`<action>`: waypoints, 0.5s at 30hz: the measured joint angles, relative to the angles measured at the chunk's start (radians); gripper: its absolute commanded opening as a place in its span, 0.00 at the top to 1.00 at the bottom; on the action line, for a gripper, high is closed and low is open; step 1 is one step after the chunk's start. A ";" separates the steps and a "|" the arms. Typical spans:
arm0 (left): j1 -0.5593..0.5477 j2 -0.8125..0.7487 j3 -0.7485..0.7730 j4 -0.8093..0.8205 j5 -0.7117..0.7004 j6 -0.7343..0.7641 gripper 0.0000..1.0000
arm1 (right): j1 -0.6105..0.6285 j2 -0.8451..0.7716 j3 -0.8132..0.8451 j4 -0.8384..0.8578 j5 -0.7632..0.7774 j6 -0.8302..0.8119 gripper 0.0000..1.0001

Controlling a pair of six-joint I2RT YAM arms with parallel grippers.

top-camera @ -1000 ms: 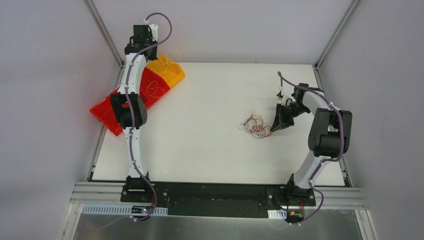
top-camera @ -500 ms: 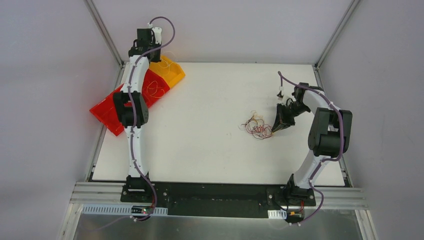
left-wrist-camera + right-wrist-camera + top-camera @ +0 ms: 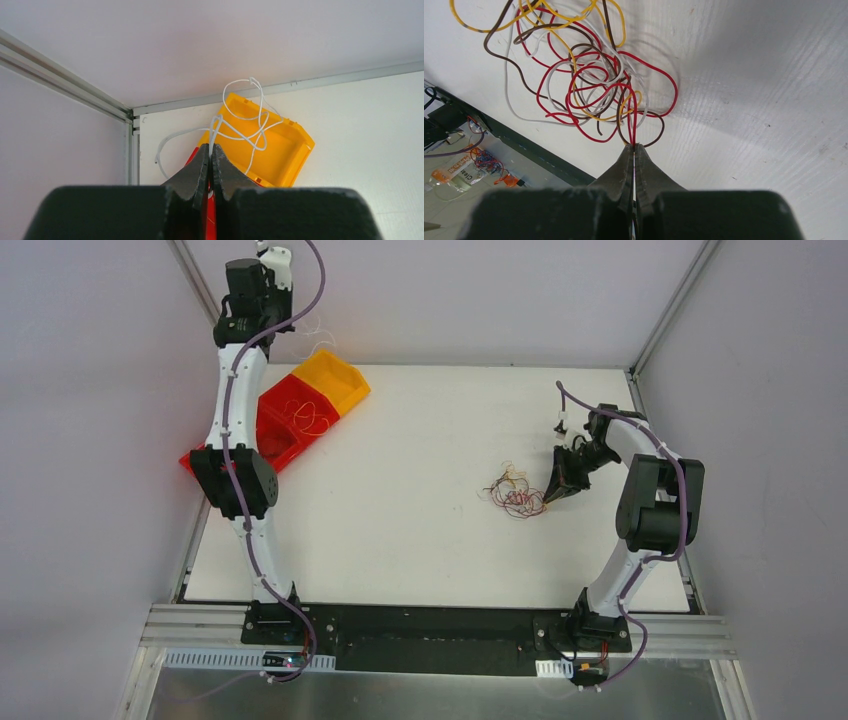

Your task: Untangle the cables

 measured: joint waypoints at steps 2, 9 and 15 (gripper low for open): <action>0.000 -0.039 -0.029 0.004 0.002 0.005 1.00 | 0.000 0.000 0.000 0.000 0.000 0.000 1.00; 0.000 -0.091 -0.104 -0.004 0.005 0.034 1.00 | 0.000 0.000 0.000 0.000 -0.001 -0.001 1.00; 0.000 -0.091 -0.139 -0.034 -0.001 0.053 1.00 | 0.000 0.000 -0.004 0.000 -0.001 -0.005 1.00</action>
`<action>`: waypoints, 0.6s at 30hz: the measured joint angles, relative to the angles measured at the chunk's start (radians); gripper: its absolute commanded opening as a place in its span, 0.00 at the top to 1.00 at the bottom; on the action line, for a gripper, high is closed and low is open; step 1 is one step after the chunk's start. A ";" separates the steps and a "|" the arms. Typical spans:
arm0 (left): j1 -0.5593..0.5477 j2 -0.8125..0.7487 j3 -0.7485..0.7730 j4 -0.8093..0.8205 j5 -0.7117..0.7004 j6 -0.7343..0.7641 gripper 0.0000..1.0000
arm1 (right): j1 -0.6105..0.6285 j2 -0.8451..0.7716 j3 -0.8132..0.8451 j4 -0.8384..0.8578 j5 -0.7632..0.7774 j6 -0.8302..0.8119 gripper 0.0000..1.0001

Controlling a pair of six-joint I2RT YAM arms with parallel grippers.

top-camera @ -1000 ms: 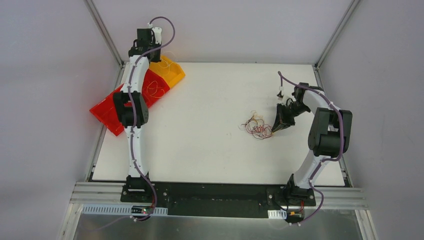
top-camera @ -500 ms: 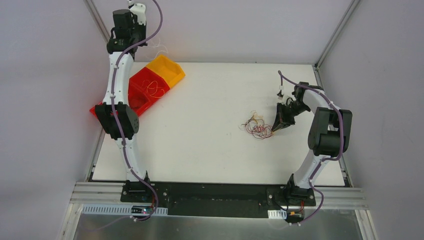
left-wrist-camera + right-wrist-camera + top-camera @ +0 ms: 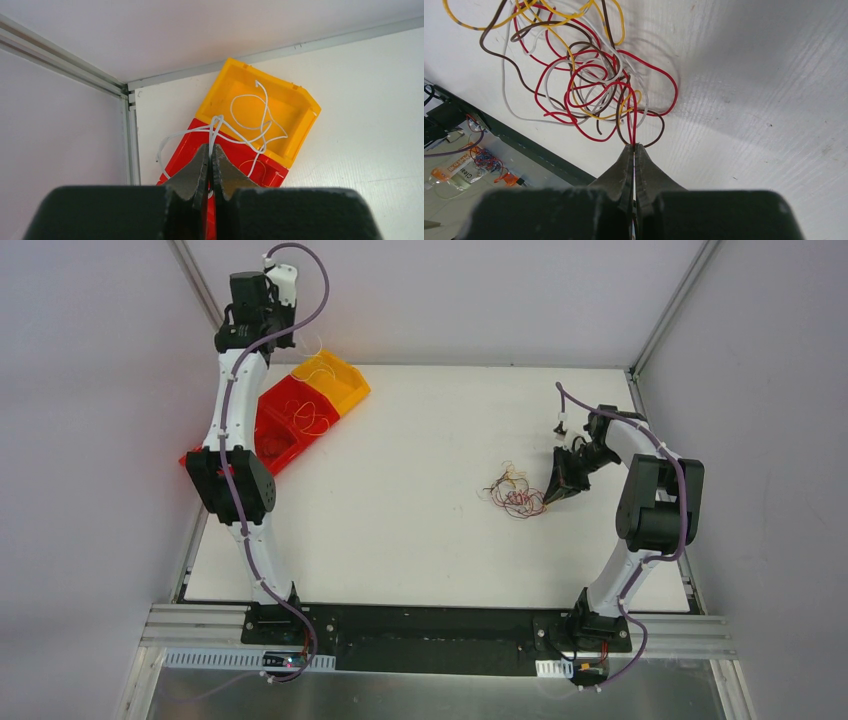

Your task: Untangle the cables

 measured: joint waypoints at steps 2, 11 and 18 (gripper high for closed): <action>0.000 0.000 -0.015 -0.004 -0.001 0.005 1.00 | 0.000 0.000 -0.003 0.000 0.000 0.000 1.00; 0.000 0.084 0.000 -0.026 -0.008 0.023 1.00 | 0.000 0.000 -0.004 0.002 -0.010 0.001 1.00; -0.022 0.339 0.227 -0.033 -0.008 0.029 1.00 | 0.000 0.000 -0.010 0.003 -0.010 0.001 1.00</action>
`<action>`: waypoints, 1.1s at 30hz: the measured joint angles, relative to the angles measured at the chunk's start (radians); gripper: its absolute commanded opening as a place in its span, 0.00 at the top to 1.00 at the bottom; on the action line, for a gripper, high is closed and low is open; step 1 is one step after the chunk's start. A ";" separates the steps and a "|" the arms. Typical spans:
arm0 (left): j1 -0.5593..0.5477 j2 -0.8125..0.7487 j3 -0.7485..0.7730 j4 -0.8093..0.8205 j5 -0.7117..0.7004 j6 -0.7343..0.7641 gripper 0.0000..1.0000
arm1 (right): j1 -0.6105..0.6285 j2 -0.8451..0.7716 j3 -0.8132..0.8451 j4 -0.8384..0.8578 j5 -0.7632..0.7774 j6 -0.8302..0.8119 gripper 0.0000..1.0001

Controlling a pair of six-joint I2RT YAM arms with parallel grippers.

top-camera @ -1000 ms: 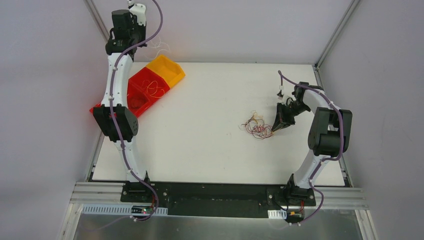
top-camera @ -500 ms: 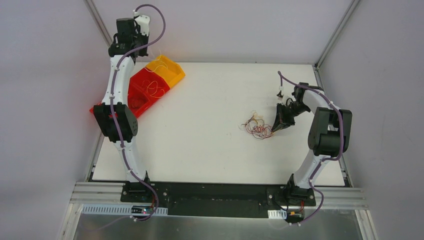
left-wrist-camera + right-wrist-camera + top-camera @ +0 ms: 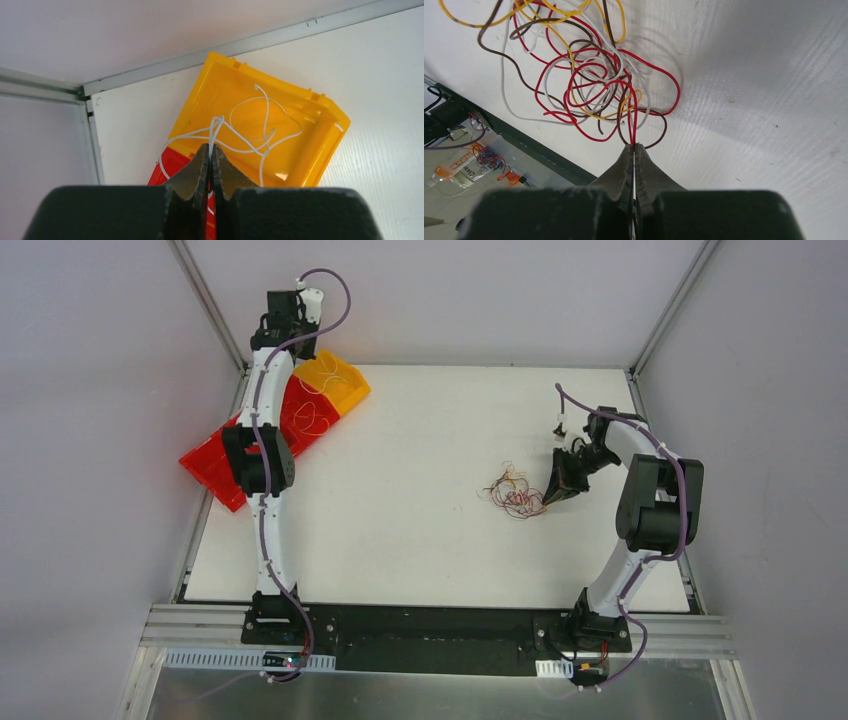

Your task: Untangle the cables

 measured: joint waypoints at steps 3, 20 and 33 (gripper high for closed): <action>-0.013 0.074 0.063 0.009 0.000 0.000 1.00 | 0.000 0.000 -0.016 0.000 0.000 0.000 1.00; 0.005 0.127 -0.061 0.271 0.124 -0.154 1.00 | -0.002 0.000 -0.026 0.000 0.001 0.003 1.00; 0.045 0.124 -0.164 0.232 0.170 -0.220 0.29 | -0.003 0.000 -0.021 -0.001 -0.006 0.001 1.00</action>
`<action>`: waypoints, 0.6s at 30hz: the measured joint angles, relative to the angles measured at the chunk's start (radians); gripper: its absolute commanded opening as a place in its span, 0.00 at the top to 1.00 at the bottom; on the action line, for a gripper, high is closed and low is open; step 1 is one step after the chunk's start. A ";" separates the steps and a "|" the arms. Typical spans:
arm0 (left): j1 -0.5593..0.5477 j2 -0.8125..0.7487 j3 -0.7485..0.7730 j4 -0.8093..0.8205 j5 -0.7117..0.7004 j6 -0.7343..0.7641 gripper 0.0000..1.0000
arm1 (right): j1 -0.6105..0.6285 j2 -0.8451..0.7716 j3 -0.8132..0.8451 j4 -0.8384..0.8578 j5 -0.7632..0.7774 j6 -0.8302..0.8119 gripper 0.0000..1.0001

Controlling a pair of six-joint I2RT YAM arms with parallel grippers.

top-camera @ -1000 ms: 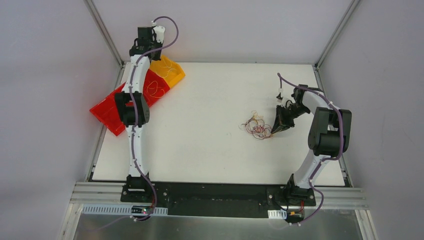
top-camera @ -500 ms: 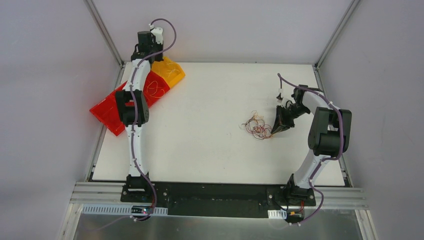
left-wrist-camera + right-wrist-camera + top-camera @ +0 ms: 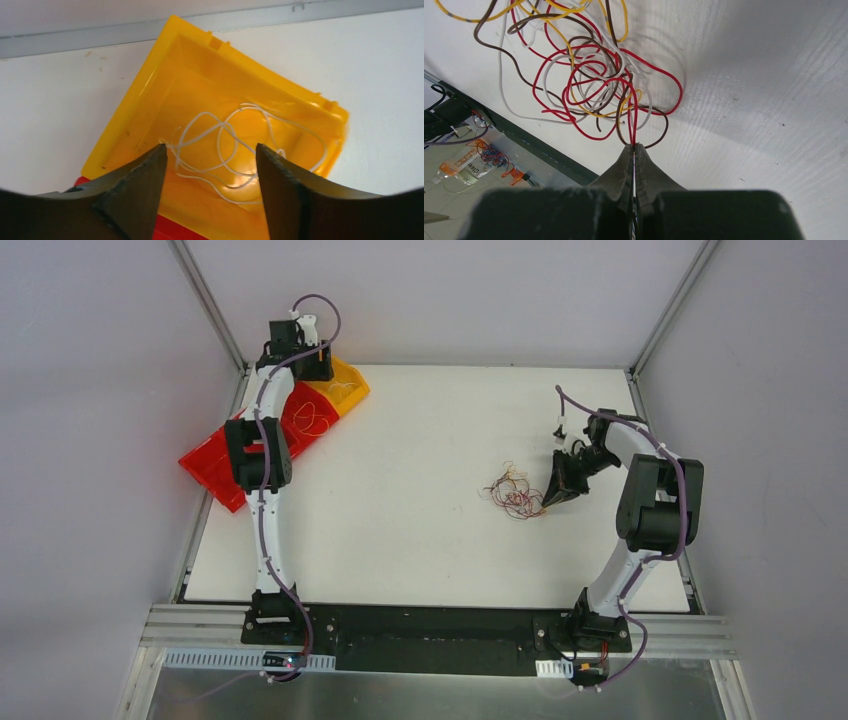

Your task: Untangle the cables

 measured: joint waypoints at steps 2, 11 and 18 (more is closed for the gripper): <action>0.000 -0.014 0.000 -0.008 0.015 -0.020 0.19 | 0.003 -0.001 0.000 0.002 -0.008 -0.001 1.00; -0.002 -0.276 -0.033 -0.072 0.072 0.009 0.01 | 0.101 -0.078 0.000 0.075 -0.057 0.024 1.00; -0.108 -0.781 -0.507 -0.091 0.424 0.041 0.02 | 0.278 -0.176 0.039 0.194 -0.170 0.150 1.00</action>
